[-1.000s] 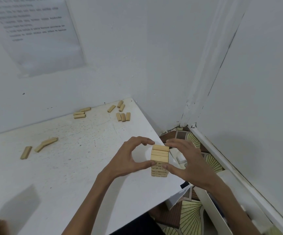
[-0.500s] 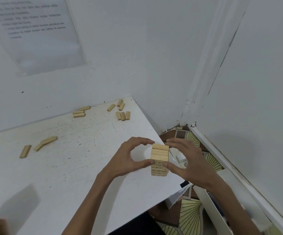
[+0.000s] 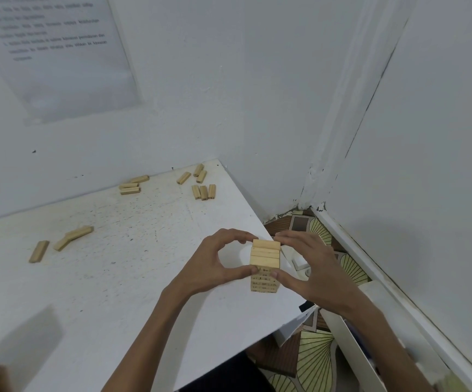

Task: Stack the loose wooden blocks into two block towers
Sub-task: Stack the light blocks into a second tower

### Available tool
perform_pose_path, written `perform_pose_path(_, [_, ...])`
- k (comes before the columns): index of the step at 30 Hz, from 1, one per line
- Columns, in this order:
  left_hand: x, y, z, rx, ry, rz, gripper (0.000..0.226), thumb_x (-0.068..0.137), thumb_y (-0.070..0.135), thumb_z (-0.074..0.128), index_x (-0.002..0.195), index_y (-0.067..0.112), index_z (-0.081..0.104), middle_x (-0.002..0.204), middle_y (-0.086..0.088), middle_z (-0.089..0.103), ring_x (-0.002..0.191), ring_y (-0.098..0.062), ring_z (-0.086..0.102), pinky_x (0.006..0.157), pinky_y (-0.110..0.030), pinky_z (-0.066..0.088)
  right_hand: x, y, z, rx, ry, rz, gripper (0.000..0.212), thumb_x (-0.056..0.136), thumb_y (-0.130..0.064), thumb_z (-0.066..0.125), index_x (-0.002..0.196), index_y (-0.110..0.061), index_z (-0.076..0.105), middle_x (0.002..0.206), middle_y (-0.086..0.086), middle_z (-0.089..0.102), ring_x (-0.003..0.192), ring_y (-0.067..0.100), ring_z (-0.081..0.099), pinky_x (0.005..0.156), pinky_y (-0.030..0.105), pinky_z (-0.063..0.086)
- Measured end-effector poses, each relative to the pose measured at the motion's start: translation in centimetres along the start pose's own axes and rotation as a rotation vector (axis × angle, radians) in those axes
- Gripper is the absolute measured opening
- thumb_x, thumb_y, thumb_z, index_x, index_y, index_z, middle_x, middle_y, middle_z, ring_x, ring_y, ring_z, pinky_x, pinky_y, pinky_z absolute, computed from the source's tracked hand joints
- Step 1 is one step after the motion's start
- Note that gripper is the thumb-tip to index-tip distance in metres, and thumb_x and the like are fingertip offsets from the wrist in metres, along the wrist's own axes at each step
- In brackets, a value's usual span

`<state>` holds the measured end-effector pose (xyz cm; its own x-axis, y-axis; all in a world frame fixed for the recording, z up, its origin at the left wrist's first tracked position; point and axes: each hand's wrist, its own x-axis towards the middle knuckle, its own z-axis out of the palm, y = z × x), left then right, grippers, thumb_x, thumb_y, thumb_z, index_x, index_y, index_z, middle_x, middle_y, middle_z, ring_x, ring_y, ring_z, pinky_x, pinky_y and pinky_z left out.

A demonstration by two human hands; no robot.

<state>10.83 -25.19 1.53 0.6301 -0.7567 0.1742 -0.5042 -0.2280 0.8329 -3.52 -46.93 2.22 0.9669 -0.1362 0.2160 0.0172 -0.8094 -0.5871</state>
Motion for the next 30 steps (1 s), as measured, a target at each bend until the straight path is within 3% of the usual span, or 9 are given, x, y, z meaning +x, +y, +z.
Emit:
perform_pose_path(5, [-0.2,0.1,0.0,-0.001,-0.034,-0.003,0.062,0.075,0.041,0.09,0.131,0.038,0.063,0.134,0.017,0.064,0.127,-0.017,0.057,0.108,-0.04,0.043,-0.4,-0.3,-0.3,0.001,-0.012,0.032,0.082,0.076,-0.075,0.059,0.147,-0.038,0.041,0.147,-0.029,0.036,0.137,-0.014,0.022,0.107,0.035,0.027])
perform_pose_path(9, [-0.7,0.5,-0.7,-0.01,-0.021,-0.004,0.067,0.073,0.046,0.089,0.134,0.036,0.061,0.138,0.018,0.061,0.128,-0.014,0.056,0.106,-0.029,0.038,-0.5,-0.4,-1.0,0.016,0.005,0.071,0.087,0.075,-0.078,0.059,0.149,-0.037,0.04,0.15,-0.026,0.037,0.142,-0.001,0.028,0.112,0.042,0.027])
perform_pose_path(11, [-1.3,0.7,-1.3,-0.016,-0.013,-0.006,0.067,0.074,0.051,0.086,0.134,0.037,0.061,0.138,0.018,0.061,0.129,-0.013,0.056,0.109,-0.032,0.037,-0.6,-0.8,-1.4,0.009,0.011,0.053,0.085,0.076,-0.079,0.059,0.147,-0.038,0.042,0.15,-0.023,0.039,0.143,0.006,0.031,0.114,0.048,0.031])
perform_pose_path(14, [-2.2,1.1,-2.6,0.004,0.013,-0.022,0.058,0.081,0.053,0.079,0.135,0.04,0.06,0.136,0.017,0.062,0.131,-0.011,0.055,0.11,-0.035,0.038,-0.4,-2.2,-1.8,-0.006,0.016,0.014,0.078,0.077,-0.075,0.06,0.143,-0.035,0.048,0.148,-0.024,0.042,0.142,0.003,0.032,0.114,0.048,0.031])
perform_pose_path(18, [-3.7,1.6,-4.8,0.036,0.096,-0.062,0.039,0.093,0.044,0.073,0.13,0.038,0.064,0.133,0.021,0.064,0.125,-0.005,0.059,0.107,-0.033,0.043,1.1,-5.2,-2.2,-0.046,0.045,-0.076,0.061,0.083,-0.065,0.063,0.134,-0.032,0.058,0.139,-0.022,0.051,0.13,0.003,0.044,0.105,0.05,0.042])
perform_pose_path(22, [-5.3,1.2,-7.1,0.123,0.214,-0.16,0.035,0.092,0.043,0.073,0.125,0.035,0.065,0.125,0.025,0.066,0.114,0.002,0.062,0.101,-0.035,0.051,2.7,-8.5,-1.7,0.015,-0.017,-0.081,0.051,0.089,-0.058,0.068,0.133,-0.036,0.056,0.131,-0.024,0.053,0.116,0.001,0.054,0.1,0.038,0.05])
perform_pose_path(26, [-7.2,0.4,-9.6,0.207,0.302,-0.254,0.046,0.087,0.052,0.076,0.127,0.036,0.062,0.119,0.025,0.066,0.107,0.003,0.062,0.091,-0.031,0.053,4.3,-12.5,-1.1,-0.122,-0.103,-0.059,0.054,0.089,-0.063,0.063,0.136,-0.037,0.054,0.124,-0.024,0.057,0.112,0.0,0.052,0.088,0.025,0.042])
perform_pose_path(30, [-7.6,-0.1,-12.0,0.254,0.404,-0.306,0.048,0.085,0.057,0.075,0.125,0.033,0.064,0.112,0.022,0.068,0.1,-0.001,0.065,0.085,-0.03,0.053,6.7,-15.9,1.4,-0.124,-0.152,-0.018,0.062,0.086,-0.071,0.061,0.134,-0.031,0.058,0.12,-0.018,0.063,0.112,0.006,0.056,0.085,0.029,0.046])
